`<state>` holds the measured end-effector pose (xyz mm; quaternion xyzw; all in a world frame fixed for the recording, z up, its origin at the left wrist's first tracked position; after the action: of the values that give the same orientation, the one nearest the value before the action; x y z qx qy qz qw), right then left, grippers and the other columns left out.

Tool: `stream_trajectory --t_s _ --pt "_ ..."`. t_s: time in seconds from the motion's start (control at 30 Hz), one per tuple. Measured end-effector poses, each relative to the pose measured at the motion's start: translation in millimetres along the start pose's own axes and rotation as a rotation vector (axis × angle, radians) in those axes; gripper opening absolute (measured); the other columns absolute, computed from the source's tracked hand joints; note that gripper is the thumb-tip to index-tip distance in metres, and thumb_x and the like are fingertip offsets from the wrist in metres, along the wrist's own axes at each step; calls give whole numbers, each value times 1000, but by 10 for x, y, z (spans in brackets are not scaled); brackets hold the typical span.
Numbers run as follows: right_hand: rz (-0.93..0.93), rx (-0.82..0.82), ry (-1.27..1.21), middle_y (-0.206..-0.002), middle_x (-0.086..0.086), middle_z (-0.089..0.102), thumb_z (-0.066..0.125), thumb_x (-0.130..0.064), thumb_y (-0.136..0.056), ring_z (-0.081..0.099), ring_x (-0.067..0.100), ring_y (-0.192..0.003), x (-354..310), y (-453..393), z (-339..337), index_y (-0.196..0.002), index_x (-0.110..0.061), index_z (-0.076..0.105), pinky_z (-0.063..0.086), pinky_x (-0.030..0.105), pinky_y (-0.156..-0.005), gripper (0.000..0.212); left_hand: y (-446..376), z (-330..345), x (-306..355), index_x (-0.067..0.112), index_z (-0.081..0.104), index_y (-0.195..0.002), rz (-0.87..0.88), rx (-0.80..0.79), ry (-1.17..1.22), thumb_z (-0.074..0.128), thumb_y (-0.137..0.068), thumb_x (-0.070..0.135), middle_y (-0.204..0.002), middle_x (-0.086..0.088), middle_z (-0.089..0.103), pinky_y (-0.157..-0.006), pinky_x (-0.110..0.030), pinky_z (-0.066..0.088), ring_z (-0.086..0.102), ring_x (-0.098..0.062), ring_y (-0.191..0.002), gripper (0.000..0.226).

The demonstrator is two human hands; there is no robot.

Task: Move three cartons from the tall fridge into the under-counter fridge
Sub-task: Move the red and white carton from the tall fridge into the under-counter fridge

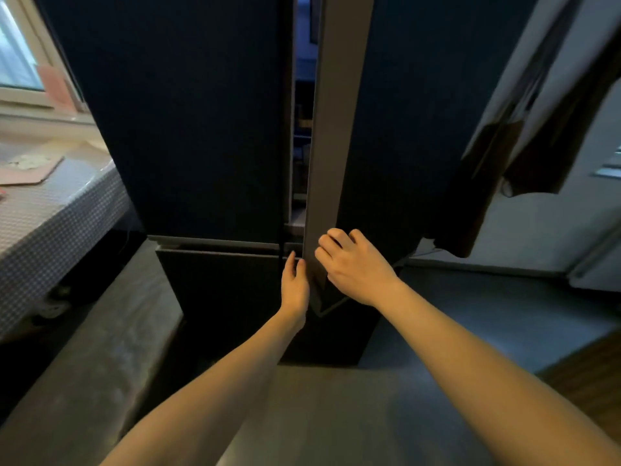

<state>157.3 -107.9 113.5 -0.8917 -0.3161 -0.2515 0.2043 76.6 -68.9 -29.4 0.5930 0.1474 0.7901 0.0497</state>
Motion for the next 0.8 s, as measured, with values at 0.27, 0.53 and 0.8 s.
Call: stream_trajectory --t_s 0.27,0.53,0.8 --pt "191 43 -74 -119 13 61 75 -30 -82 54 32 -112 68 792 -200 -113 -12 62 51 45 -83 38 666 482 617 25 44 -152 235 -309 -226 42 -110 38 -147 2 55 -112 -33 43 53 -14 -134 45" --pt "981 340 -597 -132 6 48 60 -45 -96 60 23 -109 814 1934 -338 -130 -18 41 52 28 -79 48 1363 1139 660 35 45 -152 369 -466 -346 42 -109 43 -135 16 54 -89 -8 41 52 4 -125 44" --pt "1264 489 -859 -160 4 36 69 -49 -91 55 23 -131 1504 2655 -340 -155 -35 9 54 32 -86 90 1975 2269 1045 41 41 -151 560 -583 -395 38 -110 40 -124 25 49 -111 -21 39 50 10 -120 41"
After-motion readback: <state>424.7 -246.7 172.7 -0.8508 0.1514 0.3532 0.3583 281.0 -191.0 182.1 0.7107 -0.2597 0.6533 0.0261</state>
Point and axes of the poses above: each hand's wrist, its own y-axis away from the middle knuckle, its own z-axis out of the palm, x = y × z, the point moved 9 cm from there along -y, towards the middle knuckle
